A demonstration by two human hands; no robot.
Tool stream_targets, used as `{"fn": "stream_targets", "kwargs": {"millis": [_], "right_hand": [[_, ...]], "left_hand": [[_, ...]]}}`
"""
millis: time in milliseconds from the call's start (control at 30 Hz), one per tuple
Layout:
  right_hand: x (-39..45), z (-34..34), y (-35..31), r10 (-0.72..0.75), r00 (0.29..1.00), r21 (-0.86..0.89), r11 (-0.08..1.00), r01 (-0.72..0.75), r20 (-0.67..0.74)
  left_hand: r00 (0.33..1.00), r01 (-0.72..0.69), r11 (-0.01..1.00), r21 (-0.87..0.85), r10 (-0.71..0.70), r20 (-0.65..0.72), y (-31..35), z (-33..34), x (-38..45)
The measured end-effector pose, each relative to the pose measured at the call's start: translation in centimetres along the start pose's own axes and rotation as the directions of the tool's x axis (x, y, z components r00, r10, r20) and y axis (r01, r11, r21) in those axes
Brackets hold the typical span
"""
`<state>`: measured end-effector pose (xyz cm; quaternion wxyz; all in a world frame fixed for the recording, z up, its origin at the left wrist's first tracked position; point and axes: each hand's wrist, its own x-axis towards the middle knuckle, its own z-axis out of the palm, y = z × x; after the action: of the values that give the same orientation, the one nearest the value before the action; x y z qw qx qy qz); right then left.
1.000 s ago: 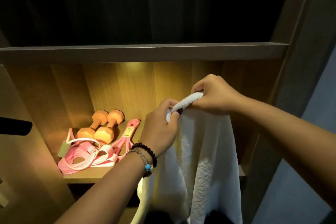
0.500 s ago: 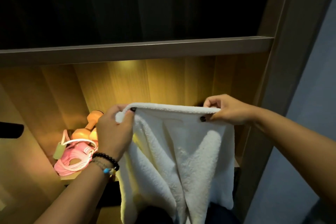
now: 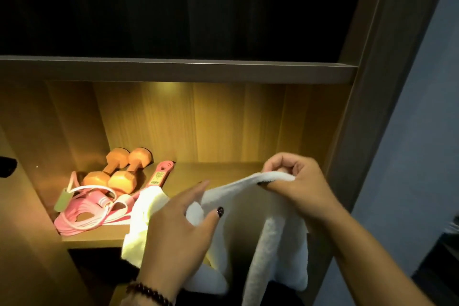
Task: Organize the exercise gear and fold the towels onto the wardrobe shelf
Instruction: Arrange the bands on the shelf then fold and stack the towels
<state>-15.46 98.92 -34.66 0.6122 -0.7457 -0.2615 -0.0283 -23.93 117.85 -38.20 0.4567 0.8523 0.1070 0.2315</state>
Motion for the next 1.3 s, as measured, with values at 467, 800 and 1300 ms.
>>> {"fn": "stream_targets", "kwargs": {"millis": [467, 800, 1300], "right_hand": [[-11.3, 6.1, 10.4, 0.101, 0.994, -0.109, 0.989, -0.096, 0.037], [-11.8, 2.5, 15.3, -0.01, 0.967, -0.274, 0.96, -0.062, -0.256], [-9.2, 5.7, 6.6, -0.11, 0.992, -0.176, 0.977, 0.121, 0.069]], "left_hand": [[0.972, 0.068, 0.954, -0.29, -0.128, -0.195, -6.4, 4.7, -8.8], [0.901, 0.165, 0.87, -0.464, -0.324, -0.289, -7.9, 3.3, -10.2], [0.997, 0.024, 0.881, -0.473, -0.059, -0.059, -7.9, 3.9, -11.4]]}}
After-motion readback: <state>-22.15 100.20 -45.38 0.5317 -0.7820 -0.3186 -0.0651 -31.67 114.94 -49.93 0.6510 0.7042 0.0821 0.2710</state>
